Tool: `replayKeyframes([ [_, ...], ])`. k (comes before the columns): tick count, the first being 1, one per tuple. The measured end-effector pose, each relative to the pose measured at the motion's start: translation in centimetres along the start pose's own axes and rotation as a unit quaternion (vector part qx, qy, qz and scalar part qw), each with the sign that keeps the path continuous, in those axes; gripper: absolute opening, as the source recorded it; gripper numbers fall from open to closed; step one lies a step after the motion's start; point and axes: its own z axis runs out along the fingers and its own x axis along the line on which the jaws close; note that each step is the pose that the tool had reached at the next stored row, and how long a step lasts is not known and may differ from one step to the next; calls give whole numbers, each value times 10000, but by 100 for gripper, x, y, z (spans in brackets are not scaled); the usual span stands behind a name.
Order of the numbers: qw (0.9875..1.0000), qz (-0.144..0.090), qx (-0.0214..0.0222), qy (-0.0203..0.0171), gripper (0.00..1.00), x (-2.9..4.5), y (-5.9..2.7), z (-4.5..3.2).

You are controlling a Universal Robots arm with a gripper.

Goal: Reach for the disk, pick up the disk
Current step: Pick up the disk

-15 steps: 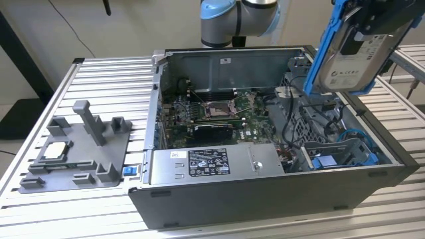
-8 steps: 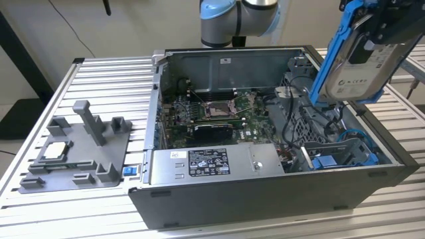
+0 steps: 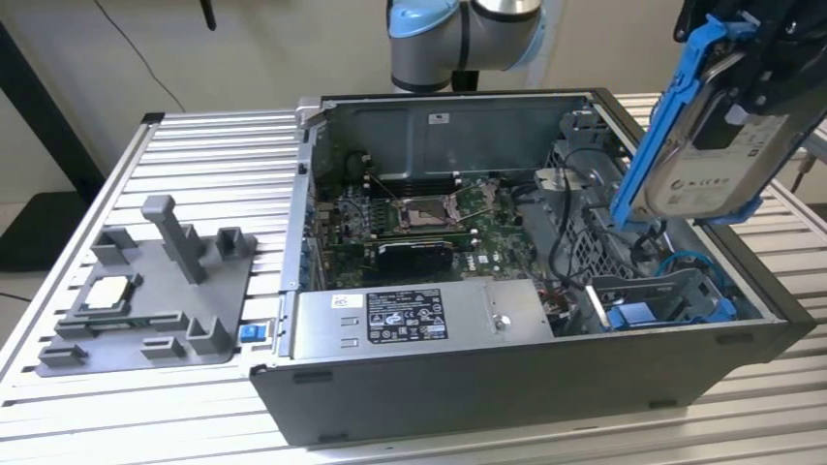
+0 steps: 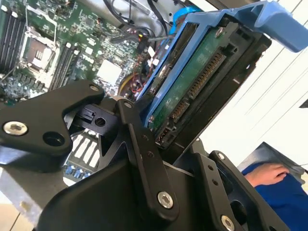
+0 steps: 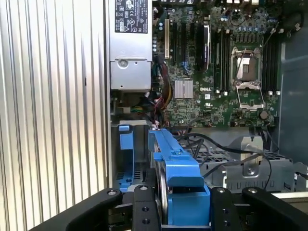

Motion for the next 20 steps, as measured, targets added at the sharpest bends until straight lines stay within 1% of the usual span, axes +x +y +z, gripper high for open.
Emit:
replayKeyframes([
  [7, 10000, -52, -6, 0, 0, 126, -3, 116],
  [11, 9999, -107, -12, -1, 0, 174, -4, 184],
  [16, 9999, -154, -17, -1, 0, 192, -5, 273],
  [20, 9999, -154, -17, -2, 0, 199, -24, 346],
])
